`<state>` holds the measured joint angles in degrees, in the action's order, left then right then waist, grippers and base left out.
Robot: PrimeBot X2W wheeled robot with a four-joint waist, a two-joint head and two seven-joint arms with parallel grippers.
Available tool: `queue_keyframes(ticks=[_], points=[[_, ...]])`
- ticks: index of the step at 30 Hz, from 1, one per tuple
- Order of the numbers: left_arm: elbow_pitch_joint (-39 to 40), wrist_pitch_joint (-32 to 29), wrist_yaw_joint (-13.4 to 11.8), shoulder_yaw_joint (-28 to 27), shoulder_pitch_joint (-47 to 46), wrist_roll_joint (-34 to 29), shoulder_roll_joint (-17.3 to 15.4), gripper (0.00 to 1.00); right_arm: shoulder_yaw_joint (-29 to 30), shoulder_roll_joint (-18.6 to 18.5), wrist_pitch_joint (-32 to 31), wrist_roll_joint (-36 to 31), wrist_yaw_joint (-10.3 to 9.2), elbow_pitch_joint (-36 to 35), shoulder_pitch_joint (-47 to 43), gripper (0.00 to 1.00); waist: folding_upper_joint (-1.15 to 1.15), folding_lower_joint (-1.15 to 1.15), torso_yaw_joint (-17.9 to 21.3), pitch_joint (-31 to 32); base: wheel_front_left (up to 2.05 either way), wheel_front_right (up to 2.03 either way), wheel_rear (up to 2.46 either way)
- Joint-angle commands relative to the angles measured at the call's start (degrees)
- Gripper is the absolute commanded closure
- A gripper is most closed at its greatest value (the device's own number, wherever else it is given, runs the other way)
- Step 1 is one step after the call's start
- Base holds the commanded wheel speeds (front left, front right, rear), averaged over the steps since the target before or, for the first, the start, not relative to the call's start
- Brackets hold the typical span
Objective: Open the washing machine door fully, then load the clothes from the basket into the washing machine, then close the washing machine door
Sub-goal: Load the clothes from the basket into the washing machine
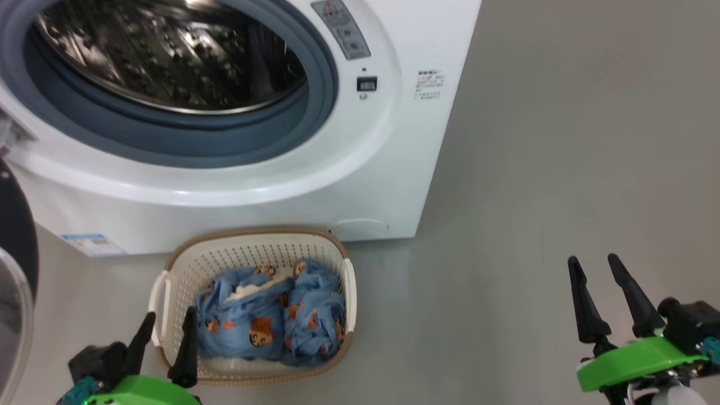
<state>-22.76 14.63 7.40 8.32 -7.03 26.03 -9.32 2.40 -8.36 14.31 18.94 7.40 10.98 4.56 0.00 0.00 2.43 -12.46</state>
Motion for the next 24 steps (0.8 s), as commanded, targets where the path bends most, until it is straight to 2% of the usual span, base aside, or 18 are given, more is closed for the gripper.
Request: queue_keyframes(ticks=[1, 15, 24], points=[[-0.96, 0.37, 0.09, -1.03, -3.09, 0.54, -1.97, 0.0, -1.68, 0.07, 0.69, -0.67, 0.09, -1.76, 2.06, 0.0, 0.0, 0.0, 0.43, -3.21, 0.0, 0.0, 0.0], [-15.0, 0.37, 0.09, 6.46, -15.46, 5.18, -5.3, 0.0, -2.85, 2.18, 0.69, -2.18, 0.09, -3.94, 8.7, 0.0, 0.0, 0.0, 2.43, -15.09, 0.0, 0.0, 0.0], [-25.48, 0.37, 0.09, 14.18, -25.7, 10.67, -7.78, 0.0, -3.8, 3.78, 0.69, -3.03, 0.09, -5.33, 12.59, 0.0, 0.0, 0.0, 4.04, -23.32, 0.0, 0.0, 0.0]])
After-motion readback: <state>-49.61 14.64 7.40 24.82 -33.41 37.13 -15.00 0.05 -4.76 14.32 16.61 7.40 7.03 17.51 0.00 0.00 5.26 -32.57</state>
